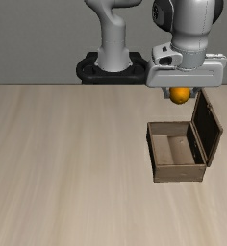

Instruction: Pick up the orange and put it in the box

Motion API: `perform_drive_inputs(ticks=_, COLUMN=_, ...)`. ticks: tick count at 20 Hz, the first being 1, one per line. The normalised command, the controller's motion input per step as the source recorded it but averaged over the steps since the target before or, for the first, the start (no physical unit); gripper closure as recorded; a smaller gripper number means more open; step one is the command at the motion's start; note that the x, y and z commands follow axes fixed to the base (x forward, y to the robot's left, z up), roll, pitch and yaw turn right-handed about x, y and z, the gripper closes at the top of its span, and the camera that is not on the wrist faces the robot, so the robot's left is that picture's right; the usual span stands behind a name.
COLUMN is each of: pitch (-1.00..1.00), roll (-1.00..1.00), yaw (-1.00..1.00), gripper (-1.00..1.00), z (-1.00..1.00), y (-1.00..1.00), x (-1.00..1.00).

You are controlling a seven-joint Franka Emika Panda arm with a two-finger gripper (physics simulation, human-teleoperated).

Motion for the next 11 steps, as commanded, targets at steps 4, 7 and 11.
perform_drive_inputs(ticks=4, pitch=0.0, roll=0.0, yaw=0.0, gripper=-1.0, z=0.0, y=0.0, x=0.0)
perform_drive_inputs(ticks=7, pitch=0.0, roll=0.0, yaw=0.0, gripper=-1.0, z=0.0, y=0.0, x=0.0)
perform_drive_inputs(ticks=11, pitch=0.0, roll=0.0, yaw=0.0, gripper=-1.0, z=0.0, y=0.0, x=0.0)
